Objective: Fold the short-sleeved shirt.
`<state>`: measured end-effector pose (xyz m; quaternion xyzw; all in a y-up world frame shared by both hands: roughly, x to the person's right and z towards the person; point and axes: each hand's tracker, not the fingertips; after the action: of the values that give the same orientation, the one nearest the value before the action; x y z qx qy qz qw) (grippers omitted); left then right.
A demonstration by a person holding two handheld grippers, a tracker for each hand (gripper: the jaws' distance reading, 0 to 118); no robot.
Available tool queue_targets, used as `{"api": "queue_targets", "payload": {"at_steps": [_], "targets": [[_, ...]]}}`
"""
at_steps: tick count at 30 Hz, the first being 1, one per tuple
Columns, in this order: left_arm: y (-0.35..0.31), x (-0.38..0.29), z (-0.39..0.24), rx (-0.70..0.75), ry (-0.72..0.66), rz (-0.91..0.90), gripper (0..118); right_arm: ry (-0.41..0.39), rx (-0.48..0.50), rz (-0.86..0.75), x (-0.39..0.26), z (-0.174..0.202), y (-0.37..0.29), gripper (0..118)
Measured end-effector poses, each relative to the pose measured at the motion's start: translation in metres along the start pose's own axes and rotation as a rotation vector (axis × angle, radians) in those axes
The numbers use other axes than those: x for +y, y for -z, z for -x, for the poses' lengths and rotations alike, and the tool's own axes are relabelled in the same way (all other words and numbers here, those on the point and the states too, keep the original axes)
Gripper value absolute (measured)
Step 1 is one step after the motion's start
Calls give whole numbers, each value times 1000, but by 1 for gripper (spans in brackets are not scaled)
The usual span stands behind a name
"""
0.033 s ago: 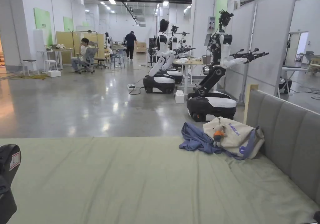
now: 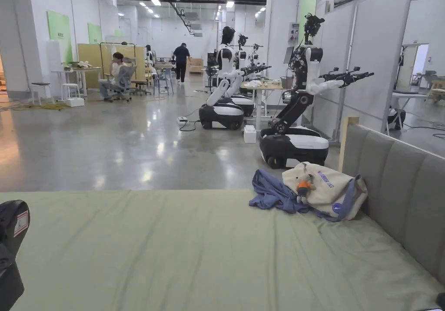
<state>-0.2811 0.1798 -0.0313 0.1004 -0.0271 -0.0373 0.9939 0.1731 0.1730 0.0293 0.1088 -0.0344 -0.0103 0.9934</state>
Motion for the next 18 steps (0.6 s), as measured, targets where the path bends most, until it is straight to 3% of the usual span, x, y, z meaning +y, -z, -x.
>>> {"api": "queue_targets", "payload": {"at_steps": [12, 15, 18], "targets": [[-1, -3, 0, 0, 5, 18, 0, 17, 43, 14, -4, -1, 1, 2], [-9, -2, 9, 37, 11, 46, 0, 14, 125, 28, -6, 10, 5, 2], [-41, 1, 26, 196, 80, 41, 0, 25, 274, 32, -8, 40, 23, 2]]}}
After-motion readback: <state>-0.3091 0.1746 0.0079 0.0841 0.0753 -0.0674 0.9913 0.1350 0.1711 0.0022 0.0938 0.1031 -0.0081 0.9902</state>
